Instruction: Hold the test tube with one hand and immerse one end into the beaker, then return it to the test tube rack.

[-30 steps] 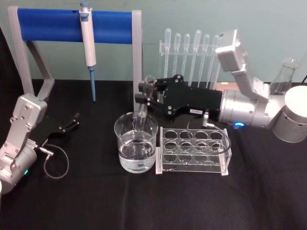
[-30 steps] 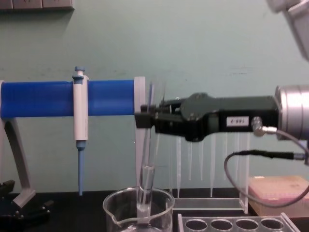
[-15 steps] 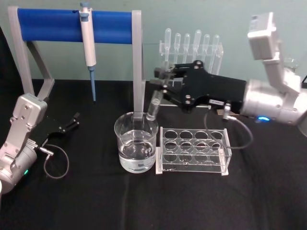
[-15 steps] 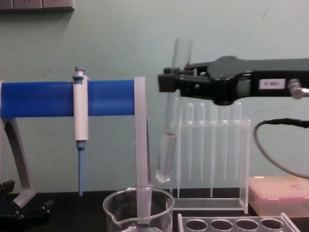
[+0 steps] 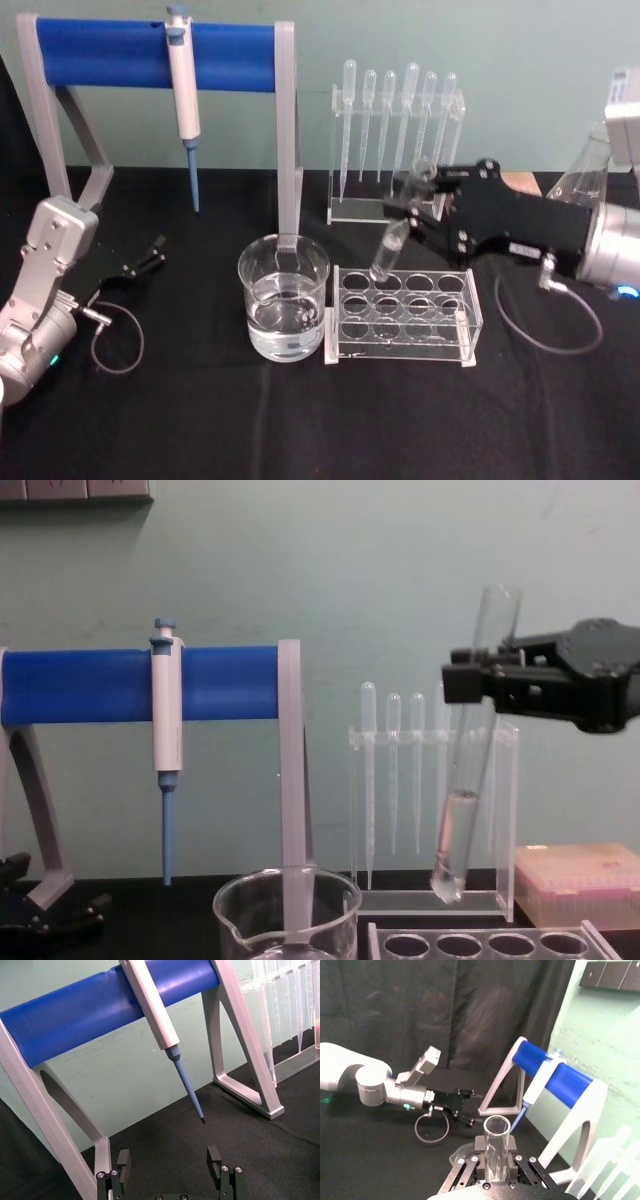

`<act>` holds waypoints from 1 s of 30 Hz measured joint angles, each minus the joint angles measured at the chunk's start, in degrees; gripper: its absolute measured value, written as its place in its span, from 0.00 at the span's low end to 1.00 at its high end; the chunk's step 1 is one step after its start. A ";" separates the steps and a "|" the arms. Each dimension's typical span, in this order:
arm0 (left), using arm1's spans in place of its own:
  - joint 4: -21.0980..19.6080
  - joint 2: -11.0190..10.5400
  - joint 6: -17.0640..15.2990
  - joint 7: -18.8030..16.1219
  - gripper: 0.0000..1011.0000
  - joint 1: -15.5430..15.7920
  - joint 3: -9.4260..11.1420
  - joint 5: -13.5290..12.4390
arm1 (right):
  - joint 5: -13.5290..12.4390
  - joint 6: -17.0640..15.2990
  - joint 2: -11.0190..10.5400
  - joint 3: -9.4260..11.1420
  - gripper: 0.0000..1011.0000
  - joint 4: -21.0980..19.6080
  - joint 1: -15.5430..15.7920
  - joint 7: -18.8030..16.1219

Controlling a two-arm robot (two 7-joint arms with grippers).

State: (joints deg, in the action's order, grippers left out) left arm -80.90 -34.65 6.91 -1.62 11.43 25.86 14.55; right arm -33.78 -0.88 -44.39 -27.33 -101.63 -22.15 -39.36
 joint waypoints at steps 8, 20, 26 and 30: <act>0.00 0.00 0.00 0.00 0.99 0.00 0.00 0.00 | 0.01 0.69 -1.24 1.31 0.23 -0.46 3.37 0.38; 0.00 0.00 0.00 0.00 0.99 0.00 0.00 0.00 | 1.07 1.30 -0.03 1.74 0.23 1.76 4.72 0.42; 0.00 0.00 0.00 0.00 0.99 0.00 0.00 0.00 | 1.89 1.41 0.73 1.73 0.23 2.81 4.87 0.47; 0.00 0.00 0.00 0.00 0.99 0.00 0.00 0.00 | 2.49 1.51 1.18 1.62 0.23 3.40 4.83 0.52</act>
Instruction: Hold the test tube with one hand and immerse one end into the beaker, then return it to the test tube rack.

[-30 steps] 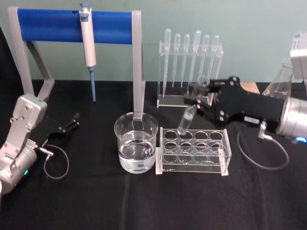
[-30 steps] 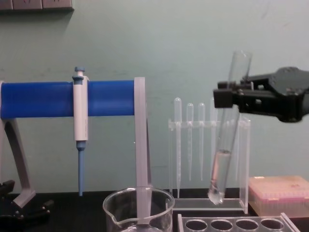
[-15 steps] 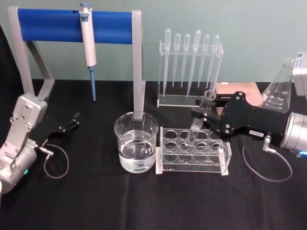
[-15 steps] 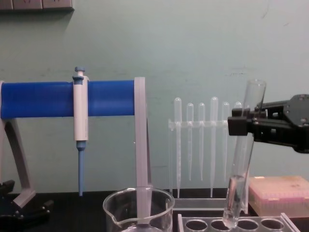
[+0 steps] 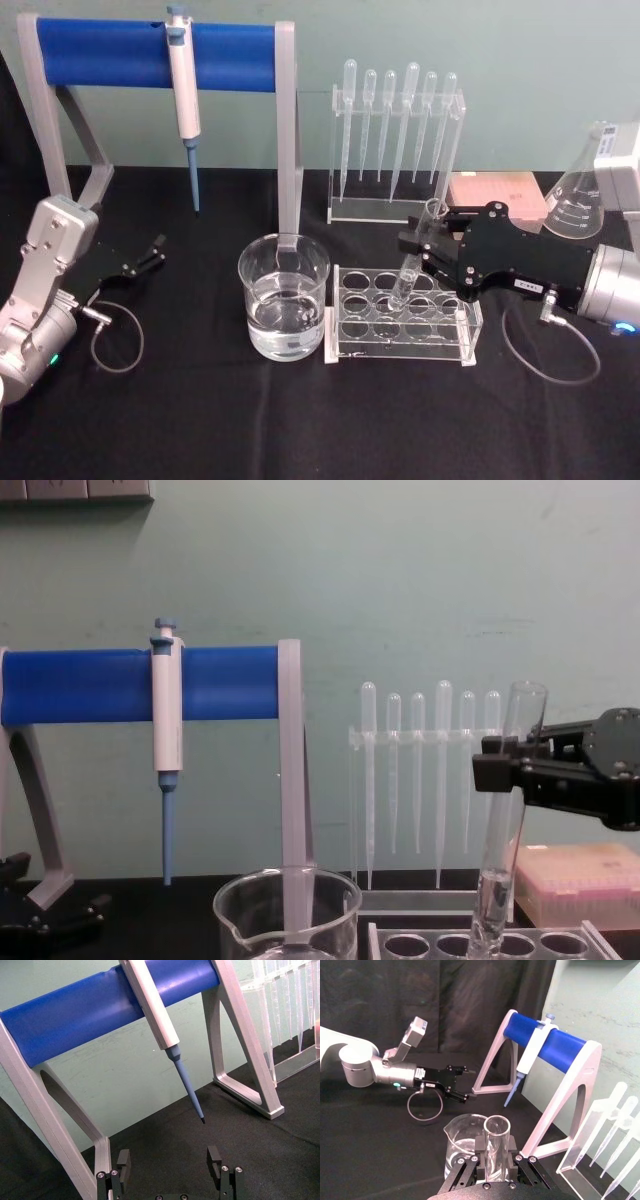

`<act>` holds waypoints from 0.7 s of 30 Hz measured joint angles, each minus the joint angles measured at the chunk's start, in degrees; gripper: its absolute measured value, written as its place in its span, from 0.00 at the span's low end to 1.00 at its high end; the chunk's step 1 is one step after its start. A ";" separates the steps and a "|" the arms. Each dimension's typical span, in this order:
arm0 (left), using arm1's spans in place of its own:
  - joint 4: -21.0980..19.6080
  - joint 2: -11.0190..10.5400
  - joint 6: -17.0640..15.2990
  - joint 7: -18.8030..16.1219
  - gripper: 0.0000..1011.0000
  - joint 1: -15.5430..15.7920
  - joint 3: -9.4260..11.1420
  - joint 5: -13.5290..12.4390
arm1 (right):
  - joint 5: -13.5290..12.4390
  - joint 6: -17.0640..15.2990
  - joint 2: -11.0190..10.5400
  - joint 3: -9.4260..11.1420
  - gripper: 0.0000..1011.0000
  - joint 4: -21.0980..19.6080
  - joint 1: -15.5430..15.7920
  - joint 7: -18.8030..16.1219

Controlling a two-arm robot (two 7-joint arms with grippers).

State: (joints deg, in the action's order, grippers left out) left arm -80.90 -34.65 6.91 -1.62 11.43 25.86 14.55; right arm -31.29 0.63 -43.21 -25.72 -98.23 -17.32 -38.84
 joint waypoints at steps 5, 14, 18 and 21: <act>0.00 0.00 0.00 0.00 0.99 0.00 0.00 0.00 | 0.61 0.12 0.77 -0.31 0.23 1.15 -0.07 0.07; 0.00 0.00 0.00 0.00 0.99 0.00 0.00 0.00 | 1.86 0.44 2.18 -1.15 0.23 3.58 -0.44 -0.04; 0.00 0.00 0.00 0.00 0.99 0.00 0.00 0.00 | 2.31 0.59 2.65 -1.43 0.23 4.43 -0.59 -0.25; 0.00 0.00 0.00 0.00 0.99 0.00 0.00 0.00 | 2.54 0.76 3.04 -1.60 0.23 5.13 -0.64 -0.39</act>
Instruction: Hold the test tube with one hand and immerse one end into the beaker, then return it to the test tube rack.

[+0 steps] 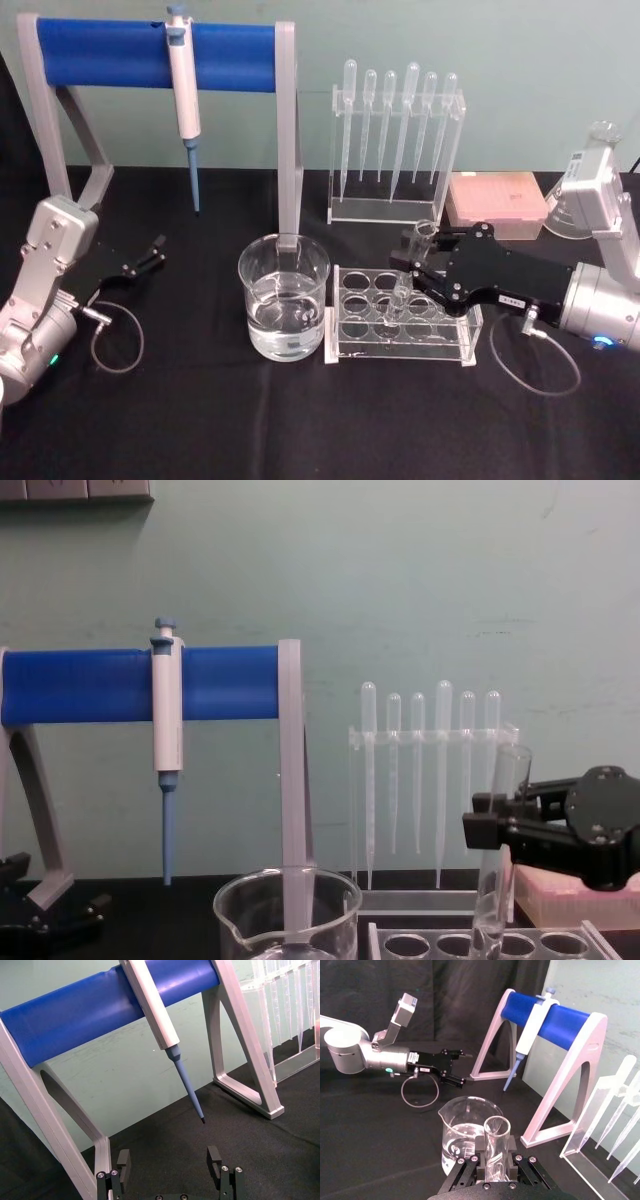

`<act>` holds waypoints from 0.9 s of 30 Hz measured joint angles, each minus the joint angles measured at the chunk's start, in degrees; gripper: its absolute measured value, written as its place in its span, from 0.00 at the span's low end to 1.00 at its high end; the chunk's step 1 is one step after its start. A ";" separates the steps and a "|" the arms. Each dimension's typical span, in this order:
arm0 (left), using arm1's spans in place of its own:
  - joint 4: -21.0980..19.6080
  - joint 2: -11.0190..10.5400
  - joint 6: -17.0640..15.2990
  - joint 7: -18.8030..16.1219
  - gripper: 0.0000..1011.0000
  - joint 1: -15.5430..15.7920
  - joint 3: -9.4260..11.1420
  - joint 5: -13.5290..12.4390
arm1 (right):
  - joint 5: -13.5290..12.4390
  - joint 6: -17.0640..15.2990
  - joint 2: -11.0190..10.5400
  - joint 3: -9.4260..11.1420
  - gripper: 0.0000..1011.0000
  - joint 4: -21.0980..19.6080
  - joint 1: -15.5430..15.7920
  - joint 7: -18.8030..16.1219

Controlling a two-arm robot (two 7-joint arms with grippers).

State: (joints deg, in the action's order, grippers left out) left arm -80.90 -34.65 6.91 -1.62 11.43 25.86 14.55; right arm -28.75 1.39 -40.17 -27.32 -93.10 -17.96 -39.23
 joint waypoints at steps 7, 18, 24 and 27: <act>0.00 0.00 0.00 0.00 0.99 0.00 0.00 0.00 | 0.73 0.51 0.74 -0.42 0.23 1.55 0.00 -0.34; 0.00 0.00 0.00 0.00 0.99 0.00 0.00 0.00 | 1.95 0.95 1.65 -1.10 0.23 3.21 -0.07 -0.57; 0.00 0.00 0.00 0.00 0.99 0.00 0.00 0.00 | 1.89 0.94 1.60 -1.06 0.23 3.15 -0.08 -0.56; 0.00 0.00 0.00 0.00 0.99 0.00 0.00 0.00 | 1.83 0.93 1.57 -1.03 0.23 3.11 -0.08 -0.57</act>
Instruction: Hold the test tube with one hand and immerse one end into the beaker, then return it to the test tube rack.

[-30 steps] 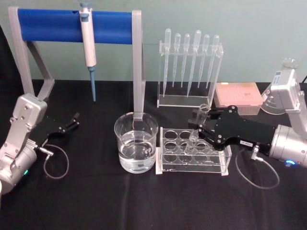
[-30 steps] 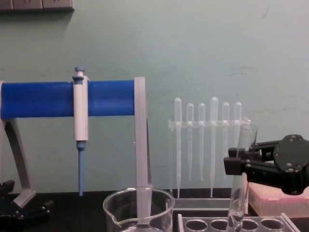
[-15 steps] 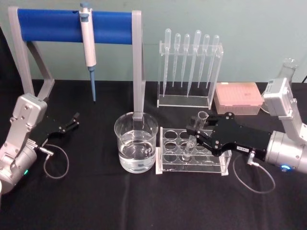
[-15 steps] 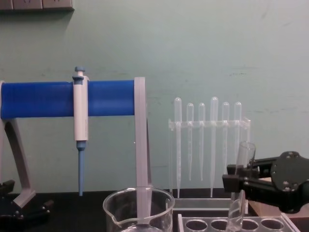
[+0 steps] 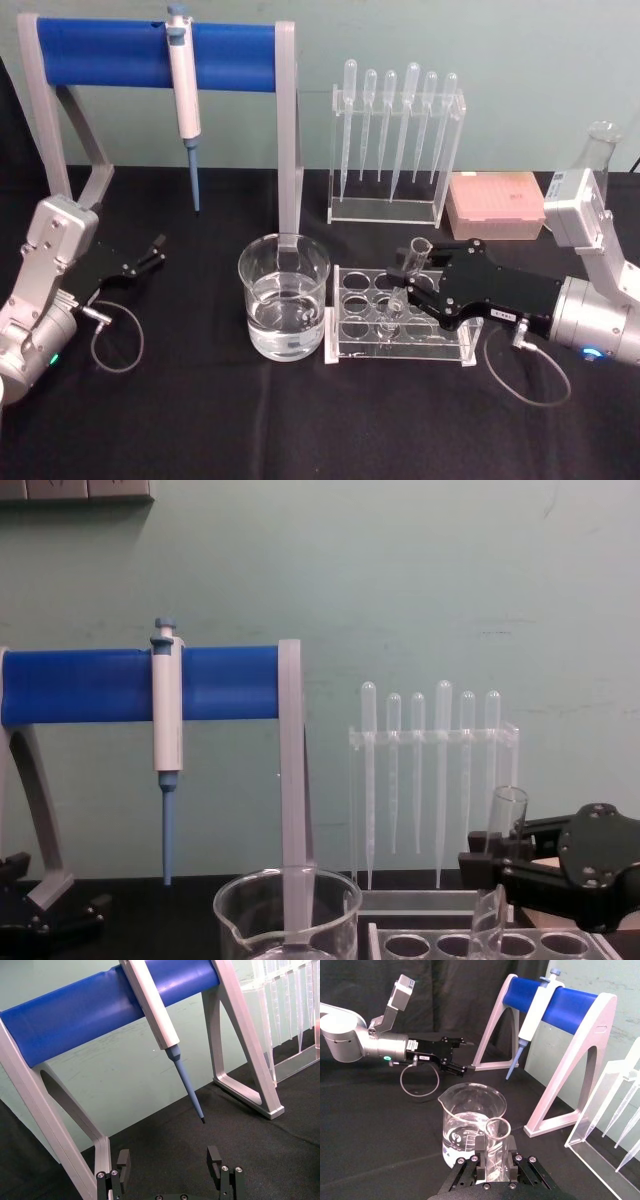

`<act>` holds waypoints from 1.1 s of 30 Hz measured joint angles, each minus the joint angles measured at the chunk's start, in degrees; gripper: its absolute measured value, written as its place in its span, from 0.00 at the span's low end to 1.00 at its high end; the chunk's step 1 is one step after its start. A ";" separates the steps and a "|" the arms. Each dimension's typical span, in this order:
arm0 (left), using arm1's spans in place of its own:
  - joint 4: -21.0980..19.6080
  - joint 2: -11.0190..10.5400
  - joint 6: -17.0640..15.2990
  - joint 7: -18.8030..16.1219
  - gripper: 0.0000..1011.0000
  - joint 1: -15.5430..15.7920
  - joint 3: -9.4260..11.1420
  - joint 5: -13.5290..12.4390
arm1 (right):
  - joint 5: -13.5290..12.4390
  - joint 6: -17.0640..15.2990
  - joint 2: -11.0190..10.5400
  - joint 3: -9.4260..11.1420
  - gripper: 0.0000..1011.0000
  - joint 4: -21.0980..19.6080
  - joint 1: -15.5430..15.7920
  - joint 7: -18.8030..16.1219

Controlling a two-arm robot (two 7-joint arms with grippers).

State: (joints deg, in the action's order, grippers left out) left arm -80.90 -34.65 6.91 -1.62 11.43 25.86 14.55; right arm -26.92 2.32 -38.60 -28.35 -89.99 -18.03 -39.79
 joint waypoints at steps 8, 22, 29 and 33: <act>0.00 0.00 0.00 0.00 0.99 0.00 0.00 0.00 | -0.11 -0.03 -0.04 0.05 0.38 -0.11 0.01 -0.01; 0.00 0.00 0.00 0.00 0.99 0.00 0.00 0.00 | -0.07 1.65 -0.12 1.27 0.80 -1.66 0.82 0.75; 0.00 0.00 0.00 0.00 0.99 0.00 0.00 0.00 | 0.62 4.60 0.02 5.56 0.99 -6.23 3.87 5.62; 0.00 0.00 0.00 0.00 0.99 0.00 0.00 0.00 | 1.32 6.00 1.10 9.21 0.99 -8.61 6.73 11.25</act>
State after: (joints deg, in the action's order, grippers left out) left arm -80.90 -34.65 6.91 -1.62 11.43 25.86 14.55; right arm -25.60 8.32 -37.50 -19.15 -98.60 -11.31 -28.54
